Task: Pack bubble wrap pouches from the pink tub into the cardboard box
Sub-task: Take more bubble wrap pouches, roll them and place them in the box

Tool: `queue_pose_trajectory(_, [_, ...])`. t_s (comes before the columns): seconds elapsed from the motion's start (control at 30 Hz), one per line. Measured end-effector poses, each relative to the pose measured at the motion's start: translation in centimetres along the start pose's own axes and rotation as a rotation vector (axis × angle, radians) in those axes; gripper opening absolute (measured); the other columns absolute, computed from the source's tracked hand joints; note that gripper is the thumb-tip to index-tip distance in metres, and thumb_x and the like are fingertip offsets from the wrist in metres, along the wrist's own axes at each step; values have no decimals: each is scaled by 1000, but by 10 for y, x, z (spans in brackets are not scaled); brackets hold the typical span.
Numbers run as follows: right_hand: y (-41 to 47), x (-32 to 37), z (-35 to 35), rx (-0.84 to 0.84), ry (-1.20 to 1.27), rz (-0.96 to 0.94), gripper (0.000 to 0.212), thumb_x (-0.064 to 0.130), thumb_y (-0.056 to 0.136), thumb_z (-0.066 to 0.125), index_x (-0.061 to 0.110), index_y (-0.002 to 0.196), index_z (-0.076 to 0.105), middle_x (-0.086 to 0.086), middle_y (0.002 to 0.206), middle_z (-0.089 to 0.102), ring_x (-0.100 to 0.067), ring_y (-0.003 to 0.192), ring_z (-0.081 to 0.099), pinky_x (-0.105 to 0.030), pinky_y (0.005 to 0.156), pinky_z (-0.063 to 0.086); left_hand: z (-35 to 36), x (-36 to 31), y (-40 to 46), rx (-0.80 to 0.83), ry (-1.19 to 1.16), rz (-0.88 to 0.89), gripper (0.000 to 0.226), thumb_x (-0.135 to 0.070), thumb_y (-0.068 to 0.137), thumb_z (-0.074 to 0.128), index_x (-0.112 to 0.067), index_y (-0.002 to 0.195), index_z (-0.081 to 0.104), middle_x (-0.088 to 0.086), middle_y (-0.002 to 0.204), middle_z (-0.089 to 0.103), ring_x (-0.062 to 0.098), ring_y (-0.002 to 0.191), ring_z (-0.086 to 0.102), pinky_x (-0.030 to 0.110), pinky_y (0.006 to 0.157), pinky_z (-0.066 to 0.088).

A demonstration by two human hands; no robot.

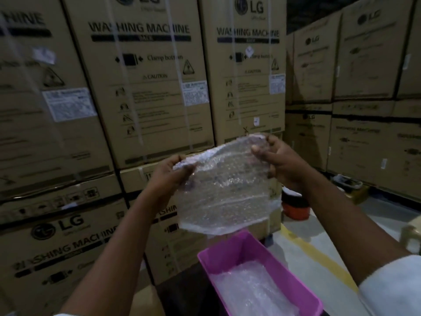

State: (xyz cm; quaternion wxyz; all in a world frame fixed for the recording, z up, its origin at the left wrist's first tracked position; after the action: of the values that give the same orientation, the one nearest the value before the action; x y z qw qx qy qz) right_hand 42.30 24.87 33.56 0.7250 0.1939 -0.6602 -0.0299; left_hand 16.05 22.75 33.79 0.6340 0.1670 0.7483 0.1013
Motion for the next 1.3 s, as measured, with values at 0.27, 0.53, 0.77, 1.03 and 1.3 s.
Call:
queue_pose_trajectory(0.27, [-8,-1,23,24,182,-57,39,14,88,60,4,125,56,-5,94,67,-16,80,63,-25,58,54,-23,-38,-21,58,-137,63,17,-3,83,64,-13,96,64,-1,74,67,7,62,61,19,54,52])
queue_pose_trajectory(0.53, [-16,33,29,235,199,-123,48,-12,92,36,11,76,76,-3,81,74,-10,67,68,-21,57,55,-51,-59,-37,82,-219,96,41,10,84,47,-12,57,68,1,67,65,14,60,63,21,56,54])
queue_pose_trajectory(0.77, [-27,45,28,298,-205,-160,50,52,74,71,7,96,72,-15,105,70,-41,95,62,-40,79,58,-69,-60,-50,80,10,55,33,-33,68,83,-5,82,73,9,84,72,20,73,66,26,67,55])
queue_pose_trajectory(1.03, [-28,43,41,71,-106,-243,34,-3,79,68,10,110,60,-4,94,72,-19,88,70,-24,73,57,-68,-48,-64,-122,76,87,36,-10,71,72,-14,106,65,5,97,71,20,86,70,24,74,57])
queue_pose_trajectory(1.3, [-31,21,59,185,-31,-27,25,6,90,59,19,110,52,-6,96,58,-13,74,62,-23,59,51,-61,-36,-68,-52,89,23,8,-22,96,52,-17,101,48,3,74,58,10,54,49,24,47,42])
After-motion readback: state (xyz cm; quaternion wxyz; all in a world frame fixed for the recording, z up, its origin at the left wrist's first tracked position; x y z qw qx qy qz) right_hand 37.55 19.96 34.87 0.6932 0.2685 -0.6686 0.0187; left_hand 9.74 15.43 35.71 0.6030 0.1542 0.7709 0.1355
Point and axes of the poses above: each hand's wrist, its own y-axis towards the middle knuckle, its own z-axis out of the palm, x = y × z, the point moved 4 cm from there along y, towards the middle knuckle
